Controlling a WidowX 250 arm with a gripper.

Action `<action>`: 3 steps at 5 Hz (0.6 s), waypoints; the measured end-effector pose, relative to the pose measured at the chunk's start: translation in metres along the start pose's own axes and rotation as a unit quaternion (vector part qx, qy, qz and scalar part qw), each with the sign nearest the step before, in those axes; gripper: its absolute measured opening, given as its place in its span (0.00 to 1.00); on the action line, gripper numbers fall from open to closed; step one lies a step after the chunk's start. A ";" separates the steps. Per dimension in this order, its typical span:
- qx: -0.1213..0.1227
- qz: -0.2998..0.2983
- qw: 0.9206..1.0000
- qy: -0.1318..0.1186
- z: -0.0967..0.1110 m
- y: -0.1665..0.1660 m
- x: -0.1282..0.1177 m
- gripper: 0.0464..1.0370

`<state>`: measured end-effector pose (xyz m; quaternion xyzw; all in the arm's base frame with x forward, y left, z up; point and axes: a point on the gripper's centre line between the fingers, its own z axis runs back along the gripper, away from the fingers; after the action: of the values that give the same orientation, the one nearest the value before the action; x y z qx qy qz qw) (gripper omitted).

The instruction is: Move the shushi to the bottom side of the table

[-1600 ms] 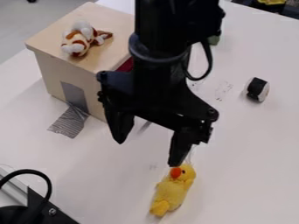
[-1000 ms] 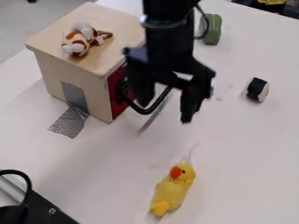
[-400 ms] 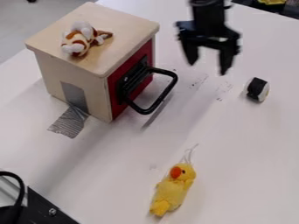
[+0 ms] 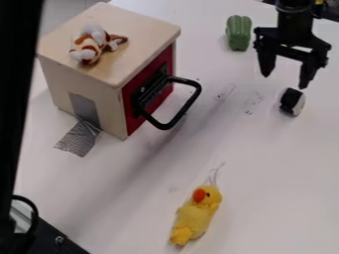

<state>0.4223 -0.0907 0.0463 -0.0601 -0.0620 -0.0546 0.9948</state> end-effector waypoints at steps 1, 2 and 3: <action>0.019 0.012 0.999 0.022 -0.018 -0.006 0.010 0.96; 0.011 0.022 0.998 0.052 -0.039 -0.008 0.010 0.96; 0.003 0.030 0.997 0.066 -0.045 -0.011 0.009 0.91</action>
<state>0.4353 -0.1079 0.0045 -0.0550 0.0054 -0.0287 0.9981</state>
